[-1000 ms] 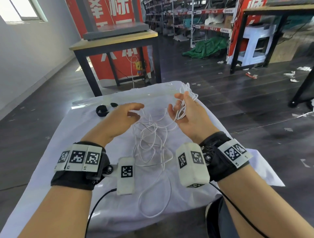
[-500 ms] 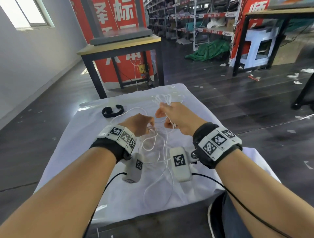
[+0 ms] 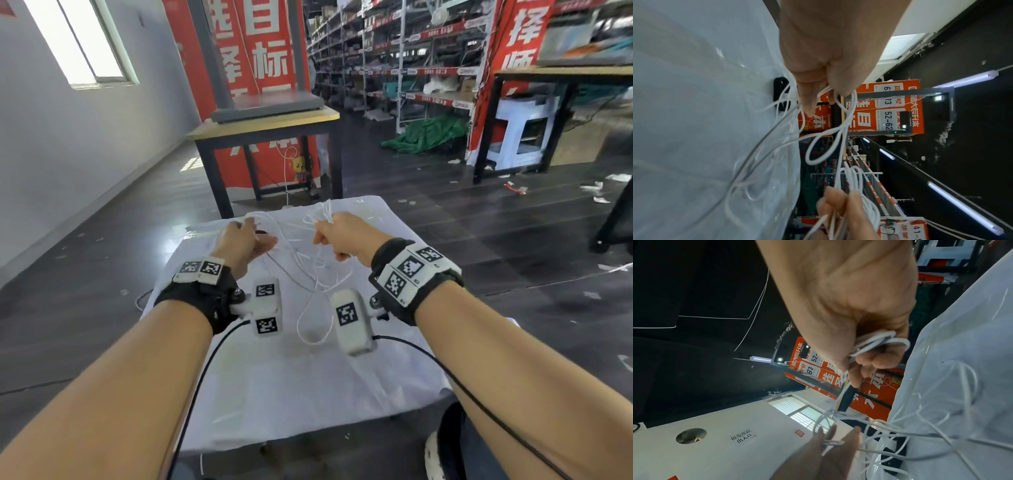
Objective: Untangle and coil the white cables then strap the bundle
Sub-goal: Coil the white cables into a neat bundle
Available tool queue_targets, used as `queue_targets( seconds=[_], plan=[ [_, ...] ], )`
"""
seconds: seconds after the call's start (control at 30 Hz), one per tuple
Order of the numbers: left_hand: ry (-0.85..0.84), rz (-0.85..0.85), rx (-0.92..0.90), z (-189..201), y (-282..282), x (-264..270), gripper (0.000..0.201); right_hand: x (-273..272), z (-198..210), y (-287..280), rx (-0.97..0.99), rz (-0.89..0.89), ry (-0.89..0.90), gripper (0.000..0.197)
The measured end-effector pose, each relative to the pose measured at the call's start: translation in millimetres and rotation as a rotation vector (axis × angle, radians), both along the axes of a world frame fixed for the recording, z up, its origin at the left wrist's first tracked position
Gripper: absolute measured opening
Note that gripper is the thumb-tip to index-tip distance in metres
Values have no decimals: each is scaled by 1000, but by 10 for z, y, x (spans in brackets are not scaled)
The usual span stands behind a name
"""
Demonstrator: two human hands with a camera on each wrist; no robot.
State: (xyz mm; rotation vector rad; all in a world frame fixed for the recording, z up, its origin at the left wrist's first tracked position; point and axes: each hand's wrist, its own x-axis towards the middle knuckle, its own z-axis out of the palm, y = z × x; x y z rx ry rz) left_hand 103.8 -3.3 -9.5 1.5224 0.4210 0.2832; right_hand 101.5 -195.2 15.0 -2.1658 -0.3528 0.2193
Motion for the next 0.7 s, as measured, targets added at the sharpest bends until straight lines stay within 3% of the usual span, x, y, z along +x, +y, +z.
queue_targets(
  seconds=[0.07,0.17,0.23,0.33,0.5,0.7],
  plan=[
    [-71,78,47,104,19,-9,20,11,64,92,89,-50,-56,36],
    [-189,160,448,299,96,-70,21,48,167,192,218,-170,-145,37],
    [-303,191,614,406,155,-135,13,78,237,218,311,-256,-202,39],
    [-390,124,667,448,222,-260,13,101,296,248,392,-319,-241,39],
    [-244,-115,818,130,219,-589,34,71,161,216,461,-381,-185,38],
    [-212,-110,822,-62,212,-746,15,46,-112,144,452,-467,-102,42]
  ],
)
